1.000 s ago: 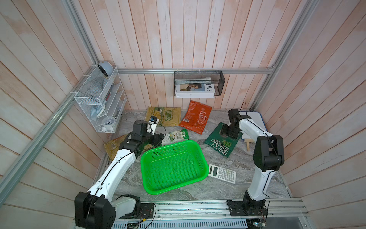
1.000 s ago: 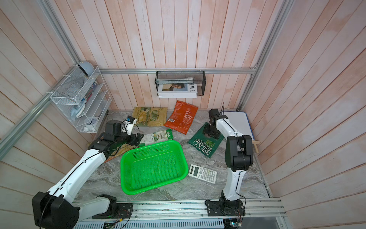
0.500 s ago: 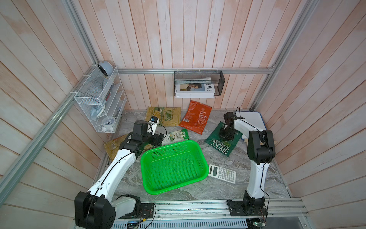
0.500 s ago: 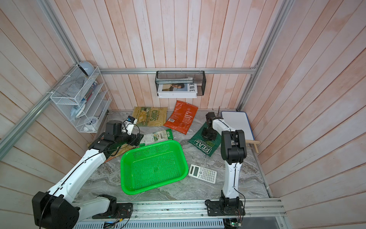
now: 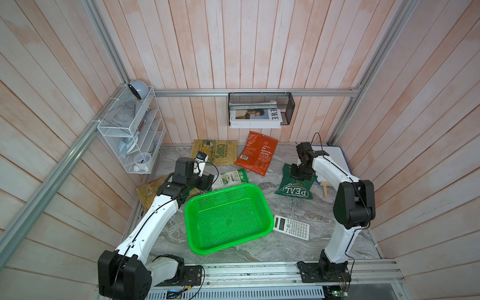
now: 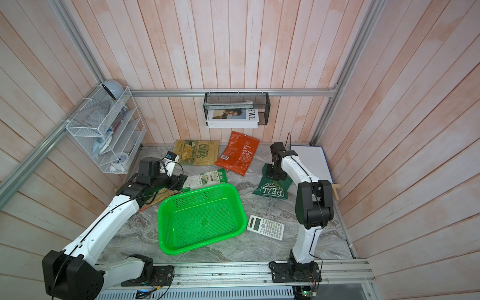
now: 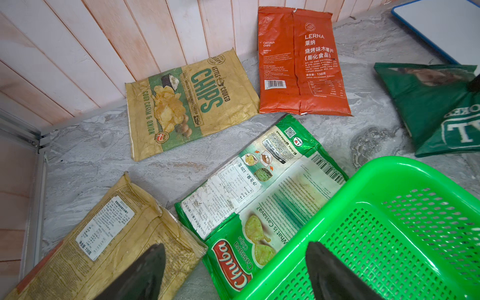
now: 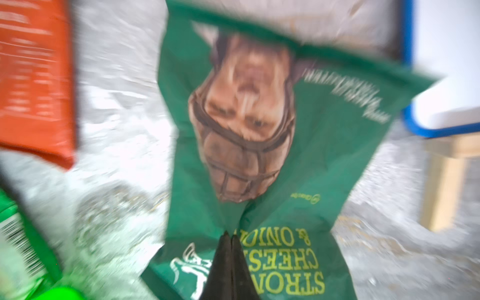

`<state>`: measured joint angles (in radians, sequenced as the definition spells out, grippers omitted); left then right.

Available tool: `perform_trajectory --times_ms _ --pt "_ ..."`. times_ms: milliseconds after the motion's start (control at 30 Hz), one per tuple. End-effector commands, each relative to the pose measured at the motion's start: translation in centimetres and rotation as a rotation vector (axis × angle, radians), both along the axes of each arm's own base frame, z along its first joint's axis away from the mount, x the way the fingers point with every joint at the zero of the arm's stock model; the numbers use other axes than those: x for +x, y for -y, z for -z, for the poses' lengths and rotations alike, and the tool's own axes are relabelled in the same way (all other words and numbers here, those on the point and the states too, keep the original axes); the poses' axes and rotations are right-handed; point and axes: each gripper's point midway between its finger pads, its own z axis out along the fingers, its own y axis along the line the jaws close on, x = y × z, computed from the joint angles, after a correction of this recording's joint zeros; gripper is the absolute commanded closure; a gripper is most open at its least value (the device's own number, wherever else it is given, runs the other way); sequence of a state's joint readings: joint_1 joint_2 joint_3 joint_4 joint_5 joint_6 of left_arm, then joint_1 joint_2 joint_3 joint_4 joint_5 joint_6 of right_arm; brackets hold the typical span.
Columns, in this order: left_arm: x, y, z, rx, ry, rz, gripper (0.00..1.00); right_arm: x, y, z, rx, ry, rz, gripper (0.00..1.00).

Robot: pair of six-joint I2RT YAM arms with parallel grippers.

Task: Put the potato chips into the basket
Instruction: Pick up the potato chip from the center of the board, then place the potato chip in the basket.

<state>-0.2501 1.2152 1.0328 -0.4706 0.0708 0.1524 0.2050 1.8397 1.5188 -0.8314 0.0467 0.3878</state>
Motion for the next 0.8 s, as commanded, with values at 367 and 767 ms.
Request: perform_trajectory --times_ms 367,767 --pt "0.1 -4.3 -10.6 0.000 0.347 -0.242 0.09 -5.1 -9.9 -16.2 -0.345 0.611 -0.506 1.00" --pt "-2.6 -10.4 -13.7 0.113 0.447 -0.538 0.08 -17.2 -27.4 -18.5 -0.225 0.965 -1.387 1.00"
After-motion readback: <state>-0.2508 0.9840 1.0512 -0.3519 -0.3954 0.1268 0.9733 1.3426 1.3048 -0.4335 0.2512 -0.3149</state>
